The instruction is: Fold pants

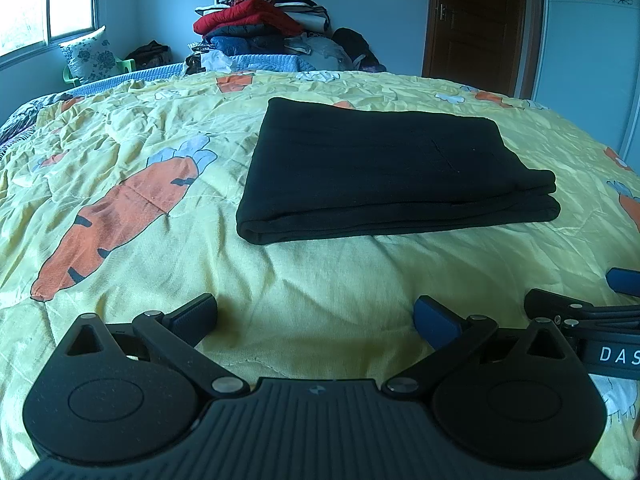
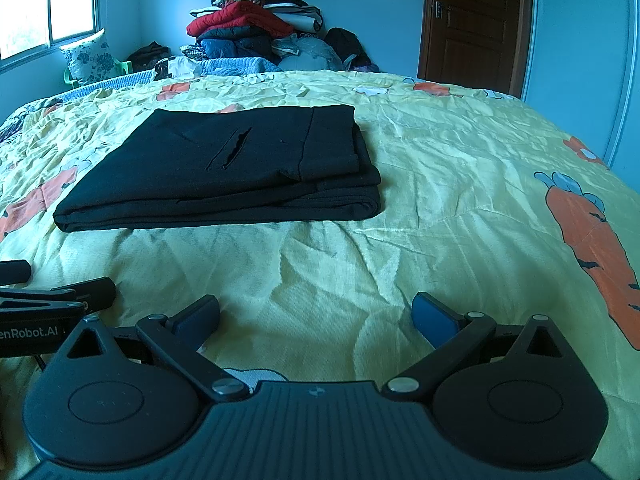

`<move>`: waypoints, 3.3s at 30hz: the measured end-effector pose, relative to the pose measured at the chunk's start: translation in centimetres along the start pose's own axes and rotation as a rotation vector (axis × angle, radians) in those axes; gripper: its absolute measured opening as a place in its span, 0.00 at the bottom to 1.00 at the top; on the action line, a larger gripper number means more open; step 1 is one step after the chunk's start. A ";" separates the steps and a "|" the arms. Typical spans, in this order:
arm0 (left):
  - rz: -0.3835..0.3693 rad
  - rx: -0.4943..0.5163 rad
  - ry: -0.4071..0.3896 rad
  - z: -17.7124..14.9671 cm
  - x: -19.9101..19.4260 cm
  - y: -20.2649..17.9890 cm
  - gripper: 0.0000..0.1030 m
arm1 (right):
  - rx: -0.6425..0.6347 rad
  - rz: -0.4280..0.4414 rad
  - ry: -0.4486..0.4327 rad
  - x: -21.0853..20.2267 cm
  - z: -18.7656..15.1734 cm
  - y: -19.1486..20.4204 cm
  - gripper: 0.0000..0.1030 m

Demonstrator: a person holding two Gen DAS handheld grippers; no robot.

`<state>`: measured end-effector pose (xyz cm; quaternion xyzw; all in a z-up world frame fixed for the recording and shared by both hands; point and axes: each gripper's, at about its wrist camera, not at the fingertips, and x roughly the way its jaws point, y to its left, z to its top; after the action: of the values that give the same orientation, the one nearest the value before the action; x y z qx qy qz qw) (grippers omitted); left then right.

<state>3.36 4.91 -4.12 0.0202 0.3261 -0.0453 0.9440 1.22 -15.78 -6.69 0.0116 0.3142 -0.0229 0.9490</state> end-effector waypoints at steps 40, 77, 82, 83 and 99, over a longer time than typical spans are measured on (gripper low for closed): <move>0.031 -0.022 -0.003 0.5 0.7 2.1 1.00 | -0.044 0.049 0.000 0.8 0.8 0.7 1.00; 0.031 -0.017 -0.004 0.5 0.5 1.9 1.00 | -0.008 -0.007 0.000 1.0 0.8 0.7 1.00; 0.031 -0.017 -0.004 0.5 0.5 1.9 1.00 | -0.008 -0.007 0.000 1.0 0.8 0.7 1.00; 0.031 -0.017 -0.004 0.5 0.5 1.9 1.00 | -0.008 -0.007 0.000 1.0 0.8 0.7 1.00; 0.031 -0.018 -0.004 0.5 0.6 1.9 1.00 | -0.007 -0.007 0.000 1.0 0.8 0.7 1.00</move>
<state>4.31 6.74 -4.03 0.0167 0.3244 -0.0280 0.9453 2.55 -15.16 -6.61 0.0070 0.3141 -0.0250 0.9490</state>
